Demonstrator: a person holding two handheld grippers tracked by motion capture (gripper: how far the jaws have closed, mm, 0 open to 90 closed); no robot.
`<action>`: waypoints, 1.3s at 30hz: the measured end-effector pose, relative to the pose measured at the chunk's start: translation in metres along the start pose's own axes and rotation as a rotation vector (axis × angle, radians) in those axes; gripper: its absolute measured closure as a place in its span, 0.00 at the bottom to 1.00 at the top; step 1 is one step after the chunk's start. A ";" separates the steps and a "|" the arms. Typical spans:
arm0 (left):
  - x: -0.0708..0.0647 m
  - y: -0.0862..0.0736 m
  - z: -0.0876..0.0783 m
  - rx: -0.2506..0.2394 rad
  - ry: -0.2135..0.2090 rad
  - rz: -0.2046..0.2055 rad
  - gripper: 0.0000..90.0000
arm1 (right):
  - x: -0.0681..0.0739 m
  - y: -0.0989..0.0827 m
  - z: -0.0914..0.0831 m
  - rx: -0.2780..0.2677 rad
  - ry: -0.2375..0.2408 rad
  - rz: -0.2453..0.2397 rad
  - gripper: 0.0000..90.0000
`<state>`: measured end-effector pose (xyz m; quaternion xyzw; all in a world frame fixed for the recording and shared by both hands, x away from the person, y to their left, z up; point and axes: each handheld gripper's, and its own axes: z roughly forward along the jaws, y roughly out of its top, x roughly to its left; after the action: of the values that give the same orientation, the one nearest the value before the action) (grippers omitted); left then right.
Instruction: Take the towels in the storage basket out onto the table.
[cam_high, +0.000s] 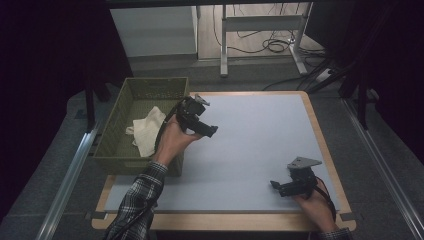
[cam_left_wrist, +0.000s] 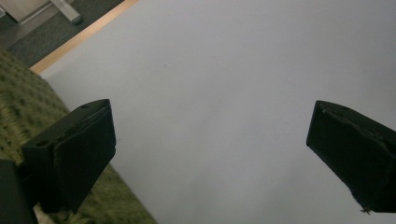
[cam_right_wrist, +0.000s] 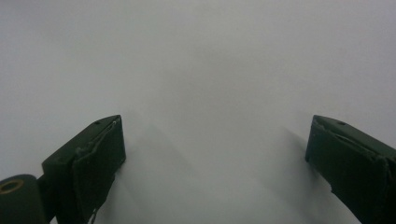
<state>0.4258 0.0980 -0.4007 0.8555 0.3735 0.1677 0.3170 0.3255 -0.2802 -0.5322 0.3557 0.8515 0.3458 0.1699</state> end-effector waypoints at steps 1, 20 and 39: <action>0.004 -0.001 -0.002 -0.002 0.008 -0.006 0.02 | 0.000 0.000 0.000 0.000 0.000 0.000 0.05; 0.076 -0.032 -0.034 -0.017 0.120 -0.126 0.05 | 0.000 0.000 0.000 0.000 0.000 -0.001 0.05; 0.138 -0.088 -0.014 0.136 0.181 -0.254 0.09 | 0.000 0.000 0.000 0.000 0.000 -0.001 0.05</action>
<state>0.4637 0.2522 -0.4421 0.8022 0.5162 0.1770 0.2423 0.3256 -0.2803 -0.5323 0.3552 0.8517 0.3457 0.1700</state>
